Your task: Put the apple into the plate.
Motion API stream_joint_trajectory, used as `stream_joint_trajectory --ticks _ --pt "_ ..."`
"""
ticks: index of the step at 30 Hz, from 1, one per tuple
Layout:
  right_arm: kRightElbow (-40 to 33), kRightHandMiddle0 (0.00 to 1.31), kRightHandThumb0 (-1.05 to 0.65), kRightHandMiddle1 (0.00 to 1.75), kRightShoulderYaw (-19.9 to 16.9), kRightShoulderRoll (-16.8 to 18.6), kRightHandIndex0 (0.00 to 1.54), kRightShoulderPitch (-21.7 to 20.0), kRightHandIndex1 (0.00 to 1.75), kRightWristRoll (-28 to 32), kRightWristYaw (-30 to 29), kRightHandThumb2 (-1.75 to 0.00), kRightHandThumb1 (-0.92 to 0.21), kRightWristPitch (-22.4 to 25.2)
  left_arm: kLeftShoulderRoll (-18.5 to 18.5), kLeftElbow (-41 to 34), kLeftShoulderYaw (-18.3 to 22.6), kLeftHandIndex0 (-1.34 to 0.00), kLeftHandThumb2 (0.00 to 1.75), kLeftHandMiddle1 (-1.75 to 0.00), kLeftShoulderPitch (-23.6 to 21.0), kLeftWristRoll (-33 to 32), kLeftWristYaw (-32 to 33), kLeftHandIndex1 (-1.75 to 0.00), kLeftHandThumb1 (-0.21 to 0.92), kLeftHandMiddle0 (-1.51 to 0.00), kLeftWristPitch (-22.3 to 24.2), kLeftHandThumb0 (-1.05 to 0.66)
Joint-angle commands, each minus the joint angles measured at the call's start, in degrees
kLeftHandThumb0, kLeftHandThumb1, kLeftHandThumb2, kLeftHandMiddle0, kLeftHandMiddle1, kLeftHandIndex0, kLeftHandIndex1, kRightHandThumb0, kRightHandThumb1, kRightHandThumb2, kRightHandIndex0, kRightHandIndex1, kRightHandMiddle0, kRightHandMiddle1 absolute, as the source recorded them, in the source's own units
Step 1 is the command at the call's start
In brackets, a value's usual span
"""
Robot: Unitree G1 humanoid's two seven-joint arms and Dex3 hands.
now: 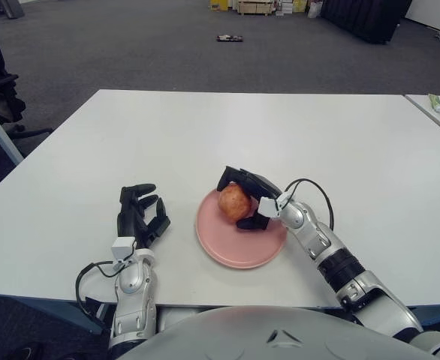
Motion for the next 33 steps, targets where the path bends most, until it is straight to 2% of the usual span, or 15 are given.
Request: stream_joint_trajectory --ticks 1,6,13,16,18,22,23,24,26,27,29,30,32,33 --pt "2.53 0.65 0.00 1.75 1.66 -2.49 0.92 0.46 1.66 -4.46 -0.71 -1.71 0.05 1.34 0.10 -0.71 -0.30 -0.16 0.74 -1.53 -0.26 0.54 0.33 -1.75 0.74 -0.42 0.87 0.00" --pt "3.13 0.65 0.00 1.75 3.56 -3.71 0.91 -0.10 1.67 -9.18 -5.15 -1.71 0.05 0.02 0.39 -0.54 -0.39 -0.15 0.69 -1.50 -0.30 1.20 0.41 -1.75 0.77 -0.42 0.78 0.00" --pt "2.61 0.63 0.00 1.75 5.00 -4.63 0.89 0.07 1.69 -12.47 -8.92 -1.69 0.02 -1.02 0.35 -0.15 -0.32 -0.14 0.66 -1.50 -0.47 1.39 0.30 -1.75 0.79 -0.42 0.22 0.00" --pt "0.14 0.63 0.00 1.75 5.41 -5.49 0.88 0.41 1.72 -13.38 -8.27 -1.70 0.03 -0.60 0.40 -0.02 -0.32 -0.14 0.65 -1.49 -0.49 1.77 0.45 -1.75 0.79 -0.42 0.12 0.00" --pt "-1.95 0.69 -0.01 1.69 5.32 -6.06 0.91 0.85 1.73 -13.29 -7.16 -1.73 0.06 -0.12 0.38 -0.02 -0.29 -0.14 0.66 -1.48 -0.49 1.81 0.45 -1.75 0.79 -0.42 0.15 0.00" --pt "-5.62 0.66 -0.01 1.59 4.90 -7.08 0.83 2.08 1.74 -12.77 -4.93 -1.59 -0.04 0.80 0.47 0.03 -0.20 -0.15 0.66 -1.48 -0.63 1.85 0.45 -1.75 0.78 -0.43 0.48 0.00" --pt "-6.57 0.60 -0.01 1.57 4.74 -7.32 0.75 2.49 1.74 -12.55 -4.27 -1.47 -0.14 1.08 0.50 0.05 -0.17 -0.15 0.66 -1.47 -0.63 1.89 0.46 -1.75 0.78 -0.43 0.51 0.00" --pt "-7.72 0.58 -0.01 1.56 4.50 -7.75 0.72 3.00 1.74 -11.92 -3.13 -1.42 -0.18 1.32 0.58 0.12 -0.11 -0.15 0.66 -1.47 -0.65 1.97 0.50 -1.75 0.78 -0.43 0.51 0.00" --pt "-9.51 0.29 -0.30 1.57 4.18 -8.64 0.35 3.61 1.74 -10.64 -0.80 -1.25 -0.25 1.40 0.68 0.22 -0.04 -0.15 0.66 -1.48 -0.67 2.10 0.57 -1.75 0.78 -0.43 0.50 0.00" --pt "-10.25 0.23 -0.38 1.48 4.05 -9.05 0.28 3.81 1.58 -10.08 0.34 -1.22 -0.26 1.34 0.72 0.26 -0.02 -0.15 0.66 -1.48 -0.67 2.15 0.59 -1.75 0.78 -0.43 0.50 0.00" --pt "-12.23 0.09 -0.58 1.11 3.74 -10.55 0.12 3.78 1.00 -8.44 3.62 -1.06 -0.35 0.69 0.82 0.45 0.09 -0.15 0.67 -1.49 -0.80 2.08 0.57 -1.75 0.78 -0.42 0.36 0.00" --pt "-13.15 0.06 -0.65 0.97 3.54 -11.25 0.07 3.74 0.78 -7.73 5.01 -1.00 -0.39 0.44 0.86 0.55 0.15 -0.15 0.67 -1.49 -0.88 2.01 0.55 -1.75 0.78 -0.42 0.29 0.00" --pt "-14.69 0.03 -0.72 0.77 3.00 -12.47 0.04 3.71 0.50 -6.34 7.32 -0.93 -0.43 0.00 0.91 0.62 0.20 -0.14 0.67 -1.50 -0.96 1.97 0.55 -1.75 0.78 -0.42 0.27 0.00" --pt "-15.34 0.02 -0.78 0.59 2.74 -13.02 0.02 3.70 0.33 -5.67 8.29 -0.89 -0.47 -0.21 0.93 0.62 0.19 -0.14 0.67 -1.50 -0.96 1.98 0.56 -1.75 0.78 -0.42 0.29 0.00"
